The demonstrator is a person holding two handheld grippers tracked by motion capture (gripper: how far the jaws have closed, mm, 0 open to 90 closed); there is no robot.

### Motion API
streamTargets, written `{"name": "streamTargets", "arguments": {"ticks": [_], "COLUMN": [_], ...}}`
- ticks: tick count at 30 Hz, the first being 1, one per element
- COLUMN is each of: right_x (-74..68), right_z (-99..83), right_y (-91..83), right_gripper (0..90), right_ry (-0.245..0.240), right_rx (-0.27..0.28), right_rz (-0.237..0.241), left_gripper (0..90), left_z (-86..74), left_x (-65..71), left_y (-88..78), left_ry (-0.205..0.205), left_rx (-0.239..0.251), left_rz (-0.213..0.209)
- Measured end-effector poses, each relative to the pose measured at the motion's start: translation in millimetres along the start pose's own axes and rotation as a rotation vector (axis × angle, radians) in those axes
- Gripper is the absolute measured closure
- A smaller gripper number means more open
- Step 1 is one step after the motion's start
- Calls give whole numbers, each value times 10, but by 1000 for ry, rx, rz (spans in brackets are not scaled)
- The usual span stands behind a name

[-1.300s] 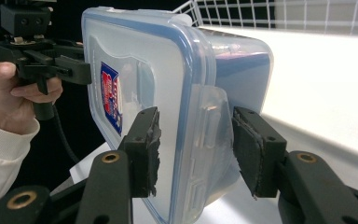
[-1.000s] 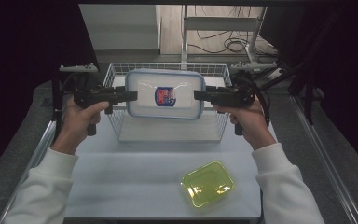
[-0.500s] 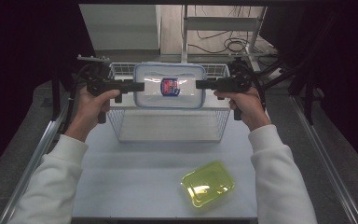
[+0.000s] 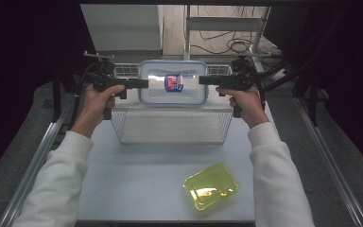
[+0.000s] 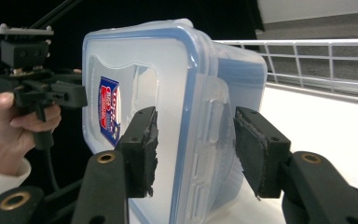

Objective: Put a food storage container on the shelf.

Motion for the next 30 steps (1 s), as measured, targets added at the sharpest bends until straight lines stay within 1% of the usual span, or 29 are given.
{"name": "streamTargets", "arguments": {"ticks": [1,2,3,6,8,9,10,11,12,13,14,15,16,17,18,19,20,21,22,23,24,25,27,28,29,30], "right_x": [9,34,41,71,81,107,118,131,149,156,164,176,197,211,229,237,235,227,213,200,200,167,110,82,82,40], "right_z": [5,19,27,45,48,55,60,65,73,79,83,83,74,66,52,47,51,53,51,47,47,48,45,31,31,-13], "right_y": [10,37,46,59,65,77,82,88,94,98,106,115,126,134,140,141,135,122,104,84,84,42,4,-15,-15,-48], "right_gripper": [490,477,476,476,475,472,470,467,463,459,455,440,419,414,409,399,397,397,396,389,389,390,402,399,399,391], "right_ry": [4,8,12,44,51,78,85,96,95,105,119,124,121,123,136,146,151,158,159,154,154,146,133,124,124,107], "right_rx": [4,6,9,14,19,34,40,46,50,53,56,51,36,33,30,33,48,60,63,58,58,59,68,61,61,49], "right_rz": [-5,-26,-30,-34,-37,-45,-49,-60,-75,-88,-102,-123,-160,-176,-189,-196,-197,-195,-191,-190,-190,-185,-163,-154,-154,-144], "left_gripper": [472,463,459,449,432,422,414,404,398,392,382,365,361,328,267,231,213,207,207,207,209,210,231,244,244,258], "left_z": [10,23,28,49,55,69,72,75,75,83,85,85,108,115,122,124,127,127,139,144,144,139,133,122,100,54], "left_x": [-10,-28,-37,-58,-64,-73,-79,-86,-86,-97,-104,-104,-151,-181,-202,-227,-249,-249,-253,-234,-234,-204,-184,-153,-122,-80], "left_y": [16,35,43,70,86,117,131,143,143,165,176,176,187,193,200,201,190,190,166,122,122,70,40,6,-35,-92], "left_ry": [-7,-19,-23,-38,-41,-49,-50,-58,-58,-79,-86,-86,-89,-94,-108,-116,-115,-115,-118,-107,-107,-86,-79,-73,-58,-39], "left_rx": [-2,-6,-8,-9,-10,-12,-15,-18,-18,-19,-19,-19,3,4,3,0,1,1,15,27,27,36,43,47,52,52], "left_rz": [0,-1,-2,-1,3,10,12,11,11,5,9,9,62,86,90,99,111,111,118,112,112,118,118,107,104,102]}}
Point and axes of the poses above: each handheld gripper's, and its own axes: y roughly forward along the jaws, z roughly out of its top, x roughly to its right, the point moved 9 cm from there along y, roughly forward along the jaws, and after that the axes turned 15 degrees about z, right-handed, at the moved point
